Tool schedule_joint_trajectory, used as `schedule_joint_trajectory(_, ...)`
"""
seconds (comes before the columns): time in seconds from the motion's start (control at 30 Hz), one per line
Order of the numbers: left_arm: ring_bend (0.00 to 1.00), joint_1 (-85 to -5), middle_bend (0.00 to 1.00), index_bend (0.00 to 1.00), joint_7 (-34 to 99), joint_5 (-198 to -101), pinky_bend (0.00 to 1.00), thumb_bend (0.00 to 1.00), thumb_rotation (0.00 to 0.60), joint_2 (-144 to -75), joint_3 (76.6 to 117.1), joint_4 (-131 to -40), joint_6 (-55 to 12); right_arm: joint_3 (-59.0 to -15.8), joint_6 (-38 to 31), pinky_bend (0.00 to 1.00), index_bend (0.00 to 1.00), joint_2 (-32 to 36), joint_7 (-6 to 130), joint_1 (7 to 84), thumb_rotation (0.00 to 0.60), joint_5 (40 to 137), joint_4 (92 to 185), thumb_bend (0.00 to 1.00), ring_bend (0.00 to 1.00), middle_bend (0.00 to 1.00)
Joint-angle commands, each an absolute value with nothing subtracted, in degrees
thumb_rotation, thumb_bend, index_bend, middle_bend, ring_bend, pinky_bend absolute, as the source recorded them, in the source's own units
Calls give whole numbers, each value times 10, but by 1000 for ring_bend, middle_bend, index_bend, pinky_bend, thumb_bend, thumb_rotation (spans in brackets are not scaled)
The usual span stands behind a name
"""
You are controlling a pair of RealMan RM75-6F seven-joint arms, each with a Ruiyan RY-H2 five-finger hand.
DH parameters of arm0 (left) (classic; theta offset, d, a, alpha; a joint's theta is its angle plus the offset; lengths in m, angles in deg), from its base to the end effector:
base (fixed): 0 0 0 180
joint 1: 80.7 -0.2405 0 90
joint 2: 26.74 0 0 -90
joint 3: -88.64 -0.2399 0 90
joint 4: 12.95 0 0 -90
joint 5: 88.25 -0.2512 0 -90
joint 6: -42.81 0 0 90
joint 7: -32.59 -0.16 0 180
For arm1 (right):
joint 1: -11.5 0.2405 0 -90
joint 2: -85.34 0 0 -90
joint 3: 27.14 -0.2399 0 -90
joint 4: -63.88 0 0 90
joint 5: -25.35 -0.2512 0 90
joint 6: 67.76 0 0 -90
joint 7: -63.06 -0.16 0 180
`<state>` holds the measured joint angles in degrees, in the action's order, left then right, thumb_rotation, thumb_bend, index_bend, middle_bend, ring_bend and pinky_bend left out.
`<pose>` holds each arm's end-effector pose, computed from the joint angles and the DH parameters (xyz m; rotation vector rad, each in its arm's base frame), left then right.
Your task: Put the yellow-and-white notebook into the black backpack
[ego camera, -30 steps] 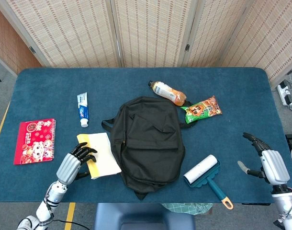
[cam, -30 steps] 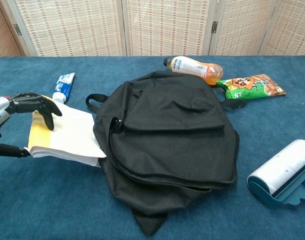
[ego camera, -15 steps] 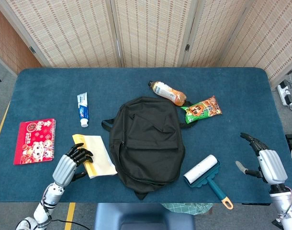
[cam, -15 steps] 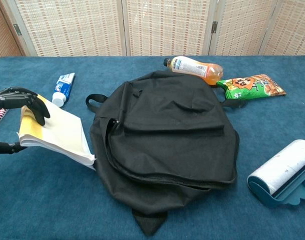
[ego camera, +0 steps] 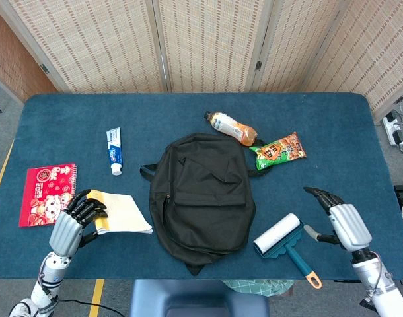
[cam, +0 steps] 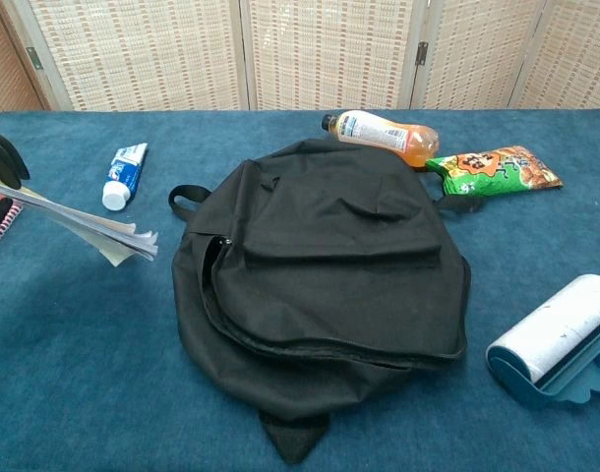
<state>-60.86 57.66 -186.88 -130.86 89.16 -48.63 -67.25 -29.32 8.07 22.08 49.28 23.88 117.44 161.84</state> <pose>-0.2713 0.2571 0.0188 -1.5307 -0.4867 -1.6126 -0.2571 -0.2262 0.0772 1.5565 -1.1684 1.1611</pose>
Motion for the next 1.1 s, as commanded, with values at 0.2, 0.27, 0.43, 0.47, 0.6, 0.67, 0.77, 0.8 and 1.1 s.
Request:
schedule_joint_trajectory(0.2, 415, -604, 505, 705, 537, -1886, 244, 476, 600, -1284, 896, -524, -710, -281, -29, 279, 244, 189, 537, 315, 600, 1207, 1664, 307, 214, 223)
schedule_joint_trajectory(0.27, 417, -602, 506, 706, 531, -1890, 244, 476, 600, -1280, 897, -534, -716, -284, -60, 279, 255, 176, 551, 336, 600, 1203, 1673, 308, 214, 224)
schedule_joint_trajectory(0.43, 418, -601, 508, 706, 516, -1898, 244, 475, 600, -1270, 900, -552, -733, -292, -121, 279, 255, 138, 589, 377, 600, 1180, 1679, 307, 214, 224)
schedule_joint_trajectory(0.47, 419, -602, 508, 706, 514, -1899, 243, 475, 600, -1268, 901, -556, -736, -293, -132, 279, 256, 131, 597, 384, 600, 1174, 1679, 308, 214, 224)
schedule_joint_trajectory(0.6, 419, -603, 508, 706, 506, -1902, 242, 474, 600, -1259, 902, -570, -742, -298, -171, 279, 256, 101, 638, 410, 600, 1145, 1671, 308, 215, 224)
schedule_joint_trajectory(0.67, 419, -604, 508, 706, 504, -1903, 242, 474, 600, -1256, 902, -573, -743, -299, -184, 280, 256, 89, 650, 419, 600, 1133, 1668, 307, 215, 224)
schedule_joint_trajectory(0.77, 418, -606, 508, 706, 501, -1903, 241, 474, 600, -1254, 902, -578, -744, -300, -197, 279, 255, 72, 676, 431, 600, 1118, 1665, 305, 214, 224)
schedule_joint_trajectory(0.8, 418, -607, 508, 706, 501, -1903, 241, 474, 600, -1254, 902, -578, -743, -300, -198, 279, 255, 68, 684, 433, 600, 1114, 1664, 304, 214, 224)
schedule_joint_trajectory(1.1, 419, -608, 509, 705, 504, -1906, 240, 473, 600, -1258, 900, -575, -740, -300, -214, 279, 236, 28, 754, 455, 600, 1066, 1656, 226, 209, 223)
